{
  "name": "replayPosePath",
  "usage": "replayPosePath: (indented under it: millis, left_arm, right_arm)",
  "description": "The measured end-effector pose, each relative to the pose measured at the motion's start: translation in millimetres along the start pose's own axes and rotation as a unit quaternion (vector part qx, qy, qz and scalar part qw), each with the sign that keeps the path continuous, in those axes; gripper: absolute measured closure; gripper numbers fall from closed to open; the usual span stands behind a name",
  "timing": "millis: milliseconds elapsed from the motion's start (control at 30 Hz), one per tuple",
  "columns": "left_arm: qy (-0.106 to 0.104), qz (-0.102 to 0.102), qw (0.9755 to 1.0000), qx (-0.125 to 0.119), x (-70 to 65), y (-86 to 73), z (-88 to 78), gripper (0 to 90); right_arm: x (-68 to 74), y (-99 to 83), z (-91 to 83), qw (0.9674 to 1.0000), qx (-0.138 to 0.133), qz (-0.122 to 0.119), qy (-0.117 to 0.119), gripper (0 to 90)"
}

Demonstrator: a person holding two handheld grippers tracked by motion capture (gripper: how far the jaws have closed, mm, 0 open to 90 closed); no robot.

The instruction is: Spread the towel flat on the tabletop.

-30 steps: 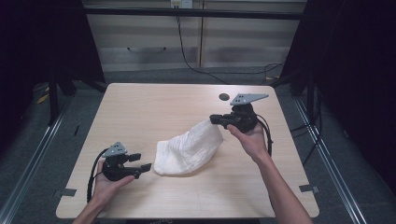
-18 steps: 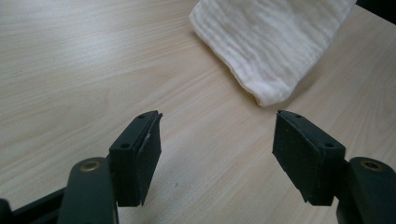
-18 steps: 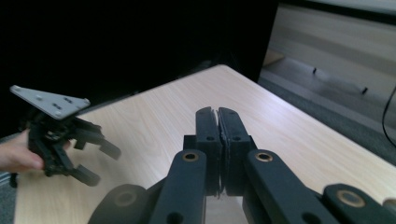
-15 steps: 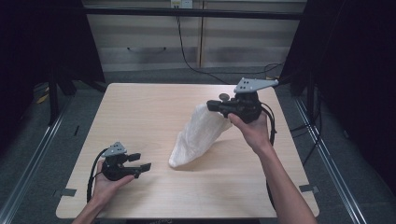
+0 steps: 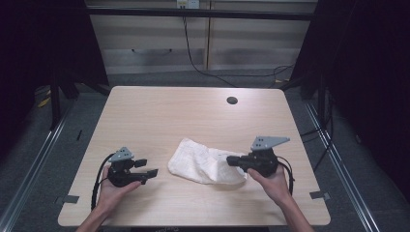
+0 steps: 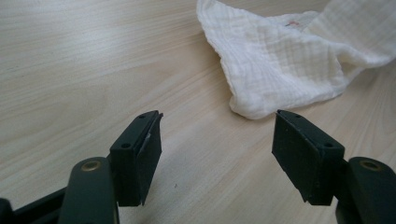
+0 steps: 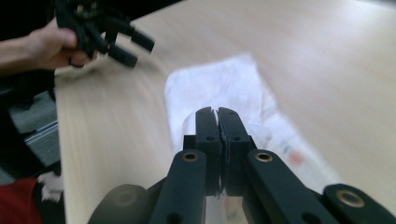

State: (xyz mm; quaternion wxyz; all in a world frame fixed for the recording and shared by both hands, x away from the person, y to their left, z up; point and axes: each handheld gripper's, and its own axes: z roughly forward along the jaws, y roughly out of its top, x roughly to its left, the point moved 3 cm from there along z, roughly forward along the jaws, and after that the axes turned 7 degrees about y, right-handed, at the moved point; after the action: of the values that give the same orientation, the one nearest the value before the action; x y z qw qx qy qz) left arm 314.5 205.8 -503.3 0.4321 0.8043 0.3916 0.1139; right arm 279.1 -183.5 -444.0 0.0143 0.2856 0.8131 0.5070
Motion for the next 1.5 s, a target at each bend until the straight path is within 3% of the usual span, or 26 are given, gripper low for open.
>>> replayPosePath:
  millis: [33,67,167,400,533,600,667,767,833,967,1100,1200,1233,1300,1500]
  left_arm:
    - [0.000,-0.002,1.0000,0.001,0.0,0.6,0.4,33.1]
    - [0.000,-0.002,1.0000,0.001,0.0,0.6,0.4,33.2]
    - [0.003,-0.007,1.0000,-0.003,0.5,2.9,1.4,33.9]
    - [0.004,0.002,1.0000,0.007,0.8,7.5,7.3,35.2]
    - [0.000,0.007,1.0000,0.004,0.7,19.7,11.8,35.4]
    - [0.001,0.007,1.0000,0.003,0.6,25.1,14.8,35.5]
    - [0.003,0.009,0.9999,-0.005,0.4,30.2,17.8,35.9]
    - [0.002,0.008,1.0000,0.001,2.7,37.7,27.5,37.6]
    - [-0.015,-0.003,0.9999,0.003,7.0,45.6,39.3,38.8]
    - [-0.025,-0.001,0.9997,0.008,9.7,55.1,54.8,39.0]
    - [-0.046,0.001,0.9988,0.015,9.3,72.5,85.7,43.4]
    - [-0.041,-0.003,0.9990,0.014,9.2,75.7,96.2,47.7]
    - [-0.050,-0.001,0.9986,0.017,9.3,76.8,105.5,52.4]
    - [-0.052,-0.006,0.9985,0.020,10.1,77.8,113.2,53.7]
    - [-0.054,0.000,0.9981,0.028,8.9,77.5,125.7,60.1]
  right_arm:
    - [1.1,-16.1,-0.5,0.9999,0.009,0.010,0.000,88.5]
    - [1.1,-16.1,-0.5,0.9999,0.009,0.010,0.000,88.5]
    - [2.2,-43.2,1.4,0.9989,0.037,0.029,0.000,88.5]
    - [-2.9,-75.4,4.7,0.9957,0.077,0.051,-0.011,88.4]
    - [-6.5,-78.8,6.4,0.9947,0.086,0.051,-0.021,88.2]
    - [-9.1,-80.4,8.4,0.9931,0.101,0.045,-0.039,87.9]
    - [-9.9,-80.4,8.6,0.9932,0.100,0.044,-0.041,87.8]
    - [-12.9,-80.2,7.5,0.9928,0.103,0.044,-0.044,87.8]
    - [-16.0,-81.0,5.6,0.9927,0.101,0.052,-0.042,87.9]
    - [-16.0,-81.2,6.3,0.9927,0.101,0.049,-0.042,88.0]
    - [-16.7,-81.4,6.6,0.9927,0.099,0.057,-0.039,88.1]
    - [-16.5,-81.4,6.5,0.9928,0.098,0.058,-0.039,88.1]
    - [-16.5,-81.5,6.6,0.9928,0.097,0.057,-0.038,88.1]
    - [-17.0,-81.6,6.6,0.9931,0.096,0.056,-0.037,88.1]
    - [-17.2,-81.8,6.7,0.9933,0.094,0.055,-0.037,88.0]
